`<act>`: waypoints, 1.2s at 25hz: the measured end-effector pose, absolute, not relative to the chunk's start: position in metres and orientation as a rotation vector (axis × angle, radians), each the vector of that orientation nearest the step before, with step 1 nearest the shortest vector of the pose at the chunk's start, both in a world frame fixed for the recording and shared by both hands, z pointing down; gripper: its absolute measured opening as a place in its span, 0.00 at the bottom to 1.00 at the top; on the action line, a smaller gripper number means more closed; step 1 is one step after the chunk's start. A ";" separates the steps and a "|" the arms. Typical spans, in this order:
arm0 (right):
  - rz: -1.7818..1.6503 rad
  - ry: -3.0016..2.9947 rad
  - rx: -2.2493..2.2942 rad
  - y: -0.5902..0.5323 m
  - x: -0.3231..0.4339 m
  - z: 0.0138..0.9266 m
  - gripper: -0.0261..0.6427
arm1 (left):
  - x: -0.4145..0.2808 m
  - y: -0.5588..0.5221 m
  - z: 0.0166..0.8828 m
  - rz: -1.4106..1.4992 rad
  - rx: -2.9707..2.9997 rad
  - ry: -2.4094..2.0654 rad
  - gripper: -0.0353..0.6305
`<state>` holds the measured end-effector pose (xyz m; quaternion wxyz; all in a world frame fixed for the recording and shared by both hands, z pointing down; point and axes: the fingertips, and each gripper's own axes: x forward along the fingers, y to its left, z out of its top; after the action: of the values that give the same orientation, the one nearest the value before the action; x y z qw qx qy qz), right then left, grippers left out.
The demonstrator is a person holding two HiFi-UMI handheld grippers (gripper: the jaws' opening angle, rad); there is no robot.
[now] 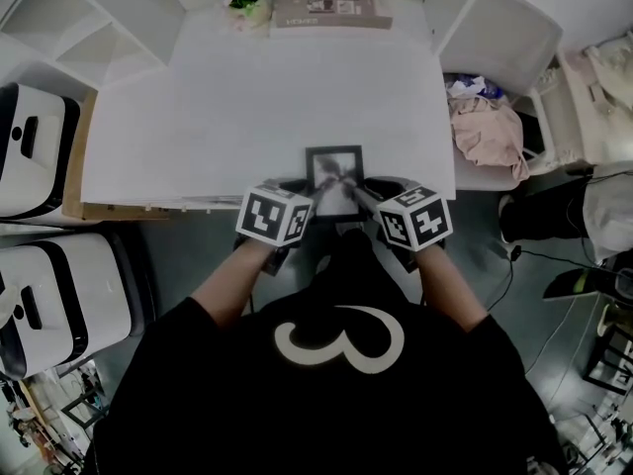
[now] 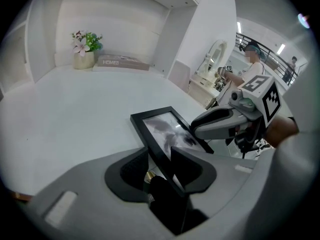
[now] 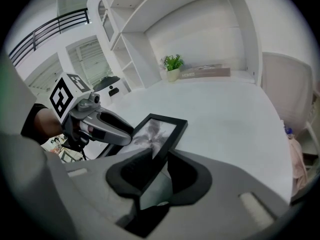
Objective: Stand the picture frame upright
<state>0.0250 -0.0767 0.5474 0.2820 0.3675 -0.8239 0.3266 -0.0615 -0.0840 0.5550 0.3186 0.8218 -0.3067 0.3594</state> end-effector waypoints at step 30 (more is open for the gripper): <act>1.851 -2.238 0.862 -0.051 0.025 0.566 0.27 | -0.064 -0.056 0.570 0.288 1.695 -0.375 0.34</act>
<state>0.0246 -0.0508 0.5664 0.0561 0.2842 -0.7376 0.6099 -0.0645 -0.0564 0.5698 0.6373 0.7422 -0.1644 0.1262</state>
